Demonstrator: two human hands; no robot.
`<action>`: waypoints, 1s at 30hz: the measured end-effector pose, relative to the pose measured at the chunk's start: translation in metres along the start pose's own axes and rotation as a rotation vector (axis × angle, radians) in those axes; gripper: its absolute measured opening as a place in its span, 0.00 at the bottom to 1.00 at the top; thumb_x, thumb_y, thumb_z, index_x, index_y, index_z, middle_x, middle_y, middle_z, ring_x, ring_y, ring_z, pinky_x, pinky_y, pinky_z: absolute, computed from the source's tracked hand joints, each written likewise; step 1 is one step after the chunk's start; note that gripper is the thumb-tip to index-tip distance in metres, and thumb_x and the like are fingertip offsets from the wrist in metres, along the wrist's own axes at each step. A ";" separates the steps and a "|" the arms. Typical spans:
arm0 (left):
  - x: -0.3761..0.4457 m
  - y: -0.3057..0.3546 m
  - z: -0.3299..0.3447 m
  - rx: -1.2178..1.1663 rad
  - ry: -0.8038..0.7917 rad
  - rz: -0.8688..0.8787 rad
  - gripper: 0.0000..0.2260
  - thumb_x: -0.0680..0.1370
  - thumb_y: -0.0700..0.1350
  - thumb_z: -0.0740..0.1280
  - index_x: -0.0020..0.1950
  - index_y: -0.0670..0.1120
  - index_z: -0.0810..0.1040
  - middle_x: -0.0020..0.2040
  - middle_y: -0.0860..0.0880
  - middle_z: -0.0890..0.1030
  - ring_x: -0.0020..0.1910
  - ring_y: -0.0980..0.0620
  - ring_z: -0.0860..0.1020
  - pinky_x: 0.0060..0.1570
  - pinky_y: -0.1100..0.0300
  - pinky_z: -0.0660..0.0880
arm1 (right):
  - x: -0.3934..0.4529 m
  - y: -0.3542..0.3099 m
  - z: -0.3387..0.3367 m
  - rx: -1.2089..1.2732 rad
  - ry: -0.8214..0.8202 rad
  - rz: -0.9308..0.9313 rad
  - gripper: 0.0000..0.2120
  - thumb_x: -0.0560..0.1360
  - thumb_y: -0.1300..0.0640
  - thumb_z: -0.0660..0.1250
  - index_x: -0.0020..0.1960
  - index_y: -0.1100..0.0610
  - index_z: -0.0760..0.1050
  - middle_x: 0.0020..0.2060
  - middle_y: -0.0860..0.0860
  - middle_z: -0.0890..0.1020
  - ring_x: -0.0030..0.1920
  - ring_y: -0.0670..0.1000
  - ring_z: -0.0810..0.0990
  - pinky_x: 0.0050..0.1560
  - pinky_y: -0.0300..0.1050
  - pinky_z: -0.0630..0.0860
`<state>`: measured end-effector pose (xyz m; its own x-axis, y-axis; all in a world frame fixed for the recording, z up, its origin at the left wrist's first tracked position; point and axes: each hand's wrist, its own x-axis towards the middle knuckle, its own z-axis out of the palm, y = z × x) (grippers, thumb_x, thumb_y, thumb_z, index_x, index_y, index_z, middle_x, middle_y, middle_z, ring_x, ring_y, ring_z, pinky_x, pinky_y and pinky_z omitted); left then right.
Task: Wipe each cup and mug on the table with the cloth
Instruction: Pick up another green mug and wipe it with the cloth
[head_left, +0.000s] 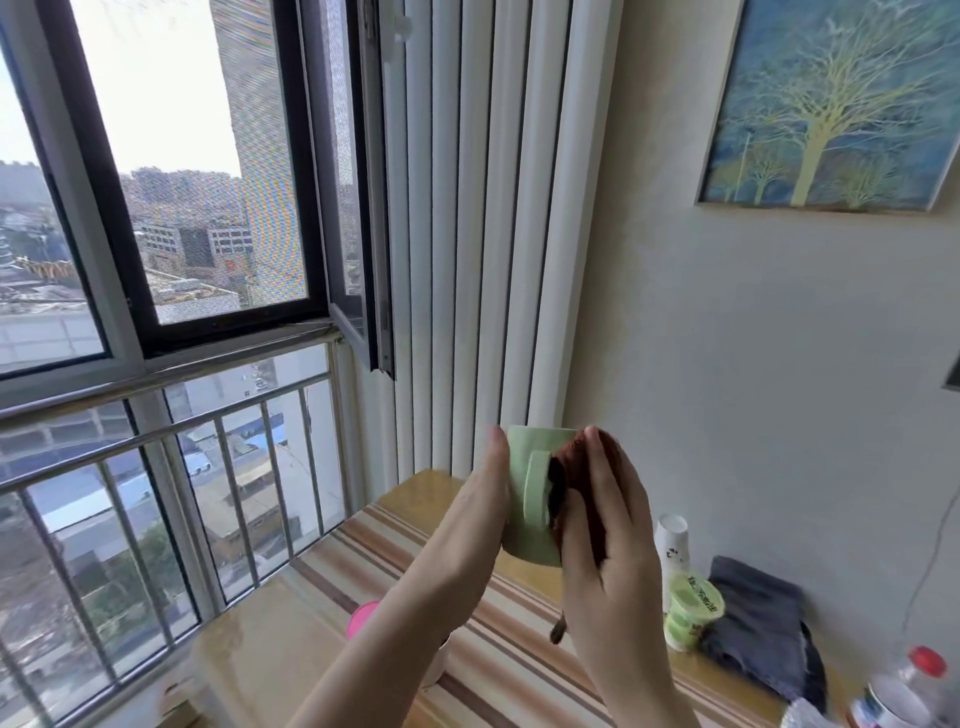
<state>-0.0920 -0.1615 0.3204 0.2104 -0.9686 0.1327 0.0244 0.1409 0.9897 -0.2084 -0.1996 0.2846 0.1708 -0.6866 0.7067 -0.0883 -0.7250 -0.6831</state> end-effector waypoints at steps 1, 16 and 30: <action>-0.004 0.002 0.002 -0.026 -0.044 -0.015 0.29 0.78 0.72 0.49 0.63 0.57 0.80 0.60 0.52 0.85 0.63 0.55 0.81 0.67 0.53 0.73 | -0.001 0.000 0.000 -0.035 -0.011 -0.006 0.23 0.80 0.44 0.53 0.75 0.39 0.60 0.76 0.43 0.63 0.76 0.39 0.59 0.73 0.33 0.59; 0.005 -0.008 0.004 -0.324 0.239 0.082 0.20 0.74 0.61 0.63 0.57 0.52 0.83 0.52 0.52 0.84 0.54 0.52 0.80 0.50 0.51 0.79 | 0.005 -0.002 -0.009 0.037 0.068 0.094 0.26 0.78 0.45 0.53 0.76 0.50 0.63 0.72 0.44 0.69 0.73 0.37 0.65 0.70 0.28 0.60; -0.007 -0.012 0.000 -0.116 0.156 -0.003 0.26 0.82 0.64 0.51 0.59 0.51 0.83 0.55 0.47 0.86 0.55 0.54 0.83 0.57 0.54 0.78 | 0.001 -0.008 -0.010 -0.011 0.057 0.019 0.25 0.78 0.48 0.55 0.73 0.53 0.68 0.67 0.41 0.73 0.68 0.33 0.69 0.65 0.23 0.63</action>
<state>-0.0938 -0.1566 0.3077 0.3588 -0.9268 0.1107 0.1362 0.1692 0.9761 -0.2172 -0.1952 0.2924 0.1133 -0.7022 0.7029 -0.1018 -0.7119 -0.6948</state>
